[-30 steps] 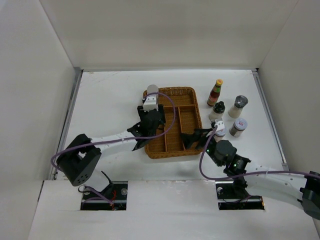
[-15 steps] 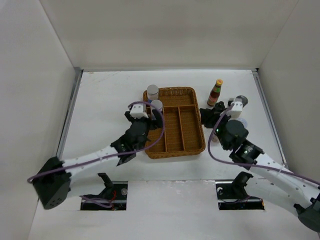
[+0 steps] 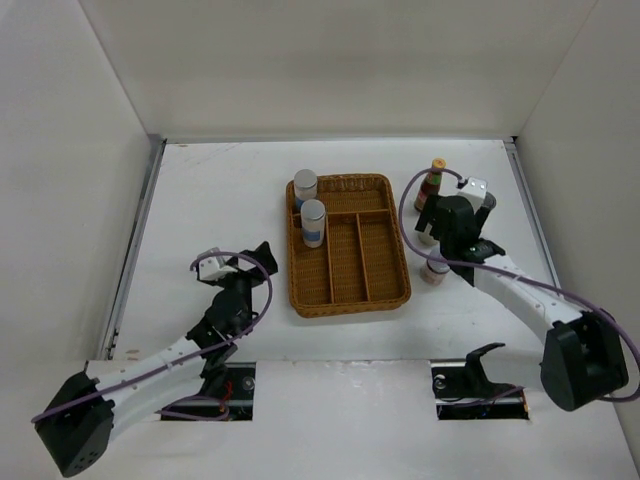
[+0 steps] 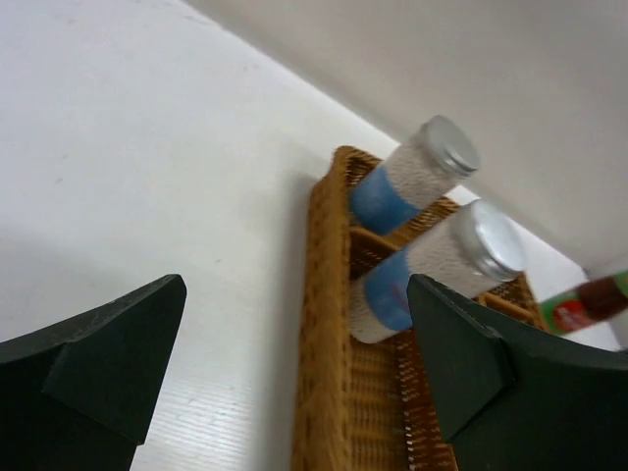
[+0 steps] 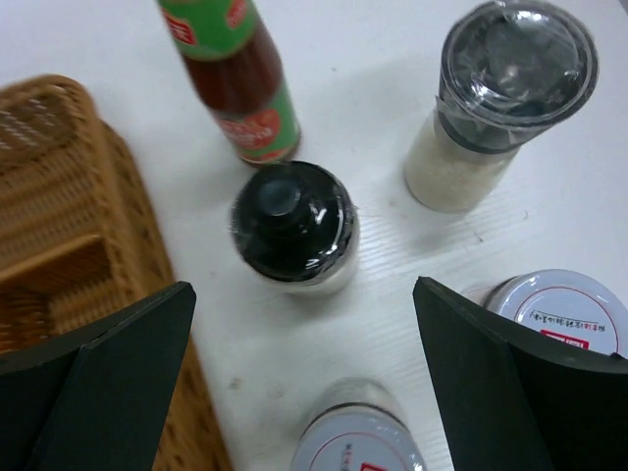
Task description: Organize the condiment bottles
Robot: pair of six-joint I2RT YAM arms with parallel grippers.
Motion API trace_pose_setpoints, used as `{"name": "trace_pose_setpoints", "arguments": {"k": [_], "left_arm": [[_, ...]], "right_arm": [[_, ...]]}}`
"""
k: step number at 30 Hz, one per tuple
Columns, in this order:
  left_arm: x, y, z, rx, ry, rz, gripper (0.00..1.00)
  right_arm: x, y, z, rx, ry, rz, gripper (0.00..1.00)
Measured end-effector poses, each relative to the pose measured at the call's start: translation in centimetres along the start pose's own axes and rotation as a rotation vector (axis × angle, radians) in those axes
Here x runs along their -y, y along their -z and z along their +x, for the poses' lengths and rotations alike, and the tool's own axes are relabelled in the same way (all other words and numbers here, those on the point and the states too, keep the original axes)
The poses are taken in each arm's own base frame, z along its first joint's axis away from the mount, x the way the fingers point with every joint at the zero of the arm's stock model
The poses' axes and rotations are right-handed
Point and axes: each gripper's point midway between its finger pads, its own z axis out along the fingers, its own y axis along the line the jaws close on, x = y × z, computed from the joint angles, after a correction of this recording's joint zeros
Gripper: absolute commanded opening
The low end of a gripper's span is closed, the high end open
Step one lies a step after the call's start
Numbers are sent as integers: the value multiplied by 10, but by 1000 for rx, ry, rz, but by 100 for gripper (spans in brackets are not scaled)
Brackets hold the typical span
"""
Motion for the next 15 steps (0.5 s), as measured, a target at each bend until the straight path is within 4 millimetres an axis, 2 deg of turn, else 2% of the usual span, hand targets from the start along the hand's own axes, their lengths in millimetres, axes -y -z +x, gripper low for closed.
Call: {"name": "trace_pose_setpoints", "arguments": {"k": [2,9,10,14,15], "left_arm": [[-12,-4,7,-7,-12,-40,100],[-20,-7,34,-67,-36,-74,100],[-21,-8,34,-65,-31,-76,100],[-22,-12,26,-34,4,-89,100],[-23,-13,25,-30,8,-92,100]], "right_arm": [[4,-8,6,-31,10,15,100],[-7,-37,9,-81,22,10,99],[-6,-43,9,-87,23,15,94],[-1,-61,15,-113,37,37,66],[-1,-63,17,-116,37,37,62]]}}
